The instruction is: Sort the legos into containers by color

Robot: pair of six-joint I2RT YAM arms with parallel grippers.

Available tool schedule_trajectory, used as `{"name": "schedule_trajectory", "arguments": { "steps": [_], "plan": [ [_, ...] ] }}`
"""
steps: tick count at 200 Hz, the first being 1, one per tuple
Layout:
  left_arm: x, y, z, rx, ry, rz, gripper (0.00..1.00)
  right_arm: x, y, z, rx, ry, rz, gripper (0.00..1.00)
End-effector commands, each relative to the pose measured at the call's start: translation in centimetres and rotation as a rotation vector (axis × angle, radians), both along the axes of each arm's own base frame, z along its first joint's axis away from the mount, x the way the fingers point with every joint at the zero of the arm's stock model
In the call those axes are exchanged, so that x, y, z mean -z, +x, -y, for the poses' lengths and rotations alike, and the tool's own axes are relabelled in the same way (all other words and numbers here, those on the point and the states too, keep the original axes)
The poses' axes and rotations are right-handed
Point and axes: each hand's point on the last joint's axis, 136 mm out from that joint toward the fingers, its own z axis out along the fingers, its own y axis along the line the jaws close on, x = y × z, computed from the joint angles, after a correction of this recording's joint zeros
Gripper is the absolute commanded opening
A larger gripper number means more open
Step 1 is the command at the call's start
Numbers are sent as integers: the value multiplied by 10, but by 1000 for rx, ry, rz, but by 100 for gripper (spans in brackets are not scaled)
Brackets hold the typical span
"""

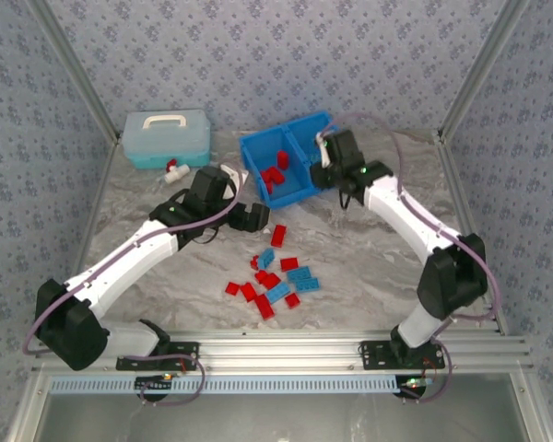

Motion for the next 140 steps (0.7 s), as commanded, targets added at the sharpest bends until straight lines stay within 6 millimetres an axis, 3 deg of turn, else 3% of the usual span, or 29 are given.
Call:
{"name": "schedule_trajectory", "arguments": {
  "steps": [1, 21, 38, 63, 76, 102, 140],
  "plan": [
    [-7, -3, 12, 36, 1, 15, 99, 6, 57, 20, 63, -77, 25, 33],
    [-5, -11, 13, 51, 34, 24, 99, 20, 101, 30, 109, -77, -2, 33],
    [2, -18, 12, 57, 50, 6, 99, 32, 132, 26, 112, -55, -23, 33],
    [12, -26, 9, 58, 60, -18, 99, 58, 158, 16, 95, -70, -57, 33],
    [15, -29, 8, 58, 57, -24, 99, 67, 168, 16, 106, -76, -67, 34],
    [20, -34, 10, 60, 52, -35, 99, 65, 179, 16, 119, -57, -46, 40],
    [33, -31, 13, 27, 52, -78, 99, 31, 170, 18, 125, -50, -14, 61]
  ]
}}
